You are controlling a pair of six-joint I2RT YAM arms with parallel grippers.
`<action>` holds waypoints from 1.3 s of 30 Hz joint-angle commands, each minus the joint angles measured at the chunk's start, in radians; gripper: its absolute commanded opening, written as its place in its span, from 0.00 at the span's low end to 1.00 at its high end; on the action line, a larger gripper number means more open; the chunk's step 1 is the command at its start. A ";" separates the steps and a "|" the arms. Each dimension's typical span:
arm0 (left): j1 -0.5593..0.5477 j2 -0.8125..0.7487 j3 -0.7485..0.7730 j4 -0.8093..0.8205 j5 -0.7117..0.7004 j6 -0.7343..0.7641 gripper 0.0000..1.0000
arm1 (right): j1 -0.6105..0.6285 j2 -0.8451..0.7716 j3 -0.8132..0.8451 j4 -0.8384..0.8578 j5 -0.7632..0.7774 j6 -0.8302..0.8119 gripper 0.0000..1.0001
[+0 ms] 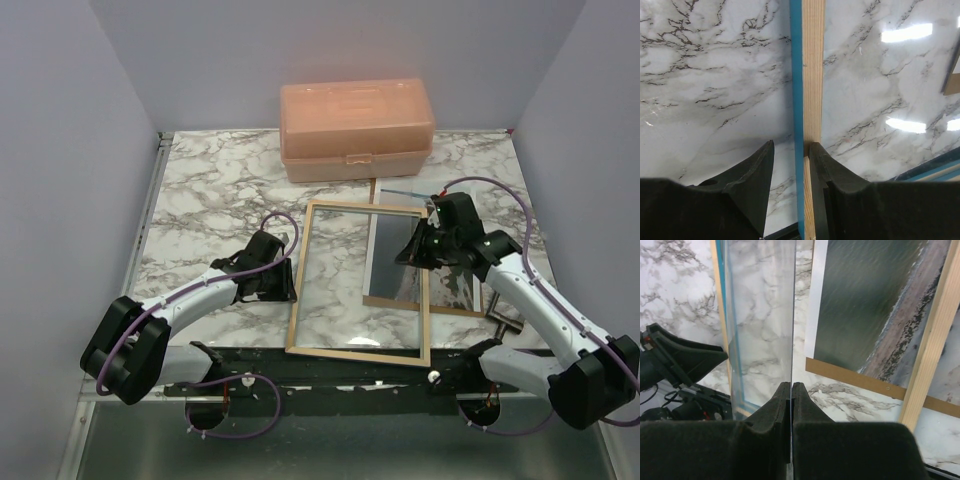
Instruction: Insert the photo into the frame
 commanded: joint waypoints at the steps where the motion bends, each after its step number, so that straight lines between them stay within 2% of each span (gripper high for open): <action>1: -0.014 0.037 -0.007 -0.020 -0.035 0.024 0.35 | 0.012 0.025 -0.016 -0.015 0.015 -0.030 0.01; 18: -0.019 0.039 -0.007 -0.023 -0.038 0.023 0.35 | 0.012 0.067 -0.069 0.091 0.008 -0.063 0.03; 28: -0.020 0.042 -0.003 -0.026 -0.041 0.022 0.35 | 0.012 0.095 -0.077 0.106 0.031 -0.079 0.23; 33: -0.021 0.043 -0.002 -0.026 -0.041 0.022 0.35 | 0.012 0.105 -0.075 0.104 0.045 -0.081 0.28; 37: -0.021 0.045 -0.002 -0.027 -0.041 0.022 0.35 | 0.012 0.121 -0.074 0.106 0.054 -0.084 0.36; 39: -0.023 0.045 -0.002 -0.027 -0.041 0.022 0.35 | 0.012 0.130 -0.074 0.105 0.060 -0.084 0.45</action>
